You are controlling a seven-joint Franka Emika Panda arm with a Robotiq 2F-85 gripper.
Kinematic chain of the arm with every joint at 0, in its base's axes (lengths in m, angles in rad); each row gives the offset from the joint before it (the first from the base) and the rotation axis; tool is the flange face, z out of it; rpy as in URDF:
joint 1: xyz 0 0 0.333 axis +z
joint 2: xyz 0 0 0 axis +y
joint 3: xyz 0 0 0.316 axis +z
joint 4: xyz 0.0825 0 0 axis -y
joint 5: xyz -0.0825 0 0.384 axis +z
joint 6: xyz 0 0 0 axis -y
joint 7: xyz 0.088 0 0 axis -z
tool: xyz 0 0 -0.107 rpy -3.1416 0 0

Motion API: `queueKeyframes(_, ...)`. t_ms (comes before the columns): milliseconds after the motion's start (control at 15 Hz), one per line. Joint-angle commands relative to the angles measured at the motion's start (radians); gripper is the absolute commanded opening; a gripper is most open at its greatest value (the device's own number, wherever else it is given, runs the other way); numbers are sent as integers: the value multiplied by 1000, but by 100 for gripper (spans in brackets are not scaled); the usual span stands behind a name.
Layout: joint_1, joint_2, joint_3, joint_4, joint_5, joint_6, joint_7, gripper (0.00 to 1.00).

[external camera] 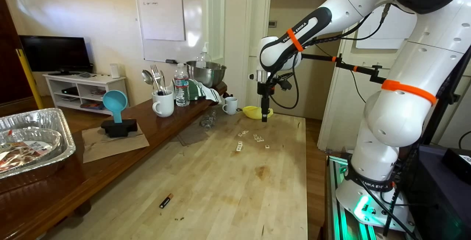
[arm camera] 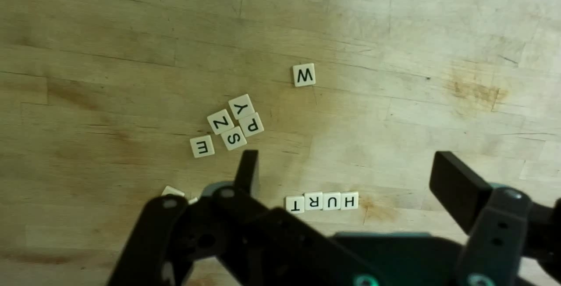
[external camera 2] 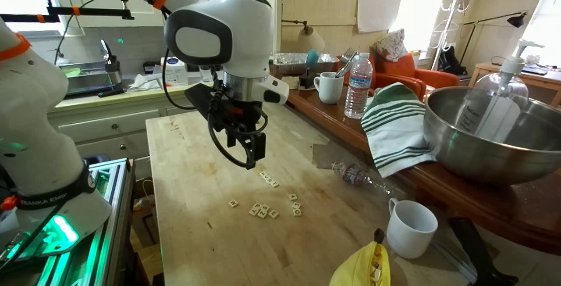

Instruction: Move the tile letter s to the left

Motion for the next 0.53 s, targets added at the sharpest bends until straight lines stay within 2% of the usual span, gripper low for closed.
queueKeyframes(0, -16, 28, 6, -1, -2, 26, 10, 100)
queueKeyframes(467, -36, 98, -10, -12, 27, 121, -67, 100)
